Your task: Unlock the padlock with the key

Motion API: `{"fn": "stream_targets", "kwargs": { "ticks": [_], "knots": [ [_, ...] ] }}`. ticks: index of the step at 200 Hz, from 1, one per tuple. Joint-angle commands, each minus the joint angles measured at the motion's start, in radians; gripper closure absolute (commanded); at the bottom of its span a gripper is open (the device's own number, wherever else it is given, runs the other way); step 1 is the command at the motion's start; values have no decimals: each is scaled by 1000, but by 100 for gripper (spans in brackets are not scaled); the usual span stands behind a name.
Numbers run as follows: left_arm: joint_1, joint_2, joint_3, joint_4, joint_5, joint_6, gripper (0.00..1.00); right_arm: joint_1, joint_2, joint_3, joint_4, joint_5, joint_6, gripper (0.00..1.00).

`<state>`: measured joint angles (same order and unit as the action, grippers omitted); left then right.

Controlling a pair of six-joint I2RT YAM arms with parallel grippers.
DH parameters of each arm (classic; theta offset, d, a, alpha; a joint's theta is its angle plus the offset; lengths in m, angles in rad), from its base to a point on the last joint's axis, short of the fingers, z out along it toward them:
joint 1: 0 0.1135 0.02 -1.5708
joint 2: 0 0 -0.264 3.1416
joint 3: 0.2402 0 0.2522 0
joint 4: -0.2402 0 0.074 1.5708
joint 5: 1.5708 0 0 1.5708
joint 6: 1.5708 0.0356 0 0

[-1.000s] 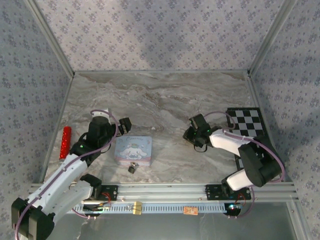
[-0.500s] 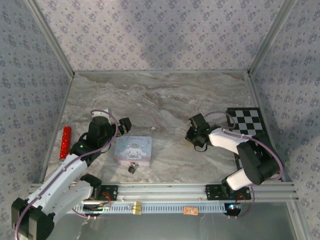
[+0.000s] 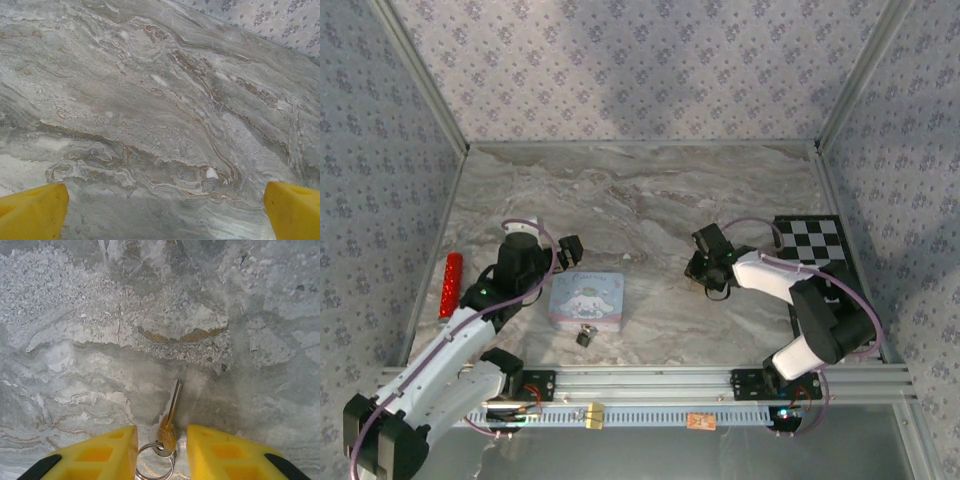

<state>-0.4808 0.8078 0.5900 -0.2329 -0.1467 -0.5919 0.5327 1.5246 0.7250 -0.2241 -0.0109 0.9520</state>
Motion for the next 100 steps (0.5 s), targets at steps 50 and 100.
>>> {"fn": "stream_targets", "kwargs": {
  "ticks": [50,100],
  "knots": [
    [-8,-5,1,13,-13,17,0,13,70,40,37,20,-17,71],
    [-8,-2,1,16,-14,18,0,23,97,70,20,28,-36,76]
  ]
}}
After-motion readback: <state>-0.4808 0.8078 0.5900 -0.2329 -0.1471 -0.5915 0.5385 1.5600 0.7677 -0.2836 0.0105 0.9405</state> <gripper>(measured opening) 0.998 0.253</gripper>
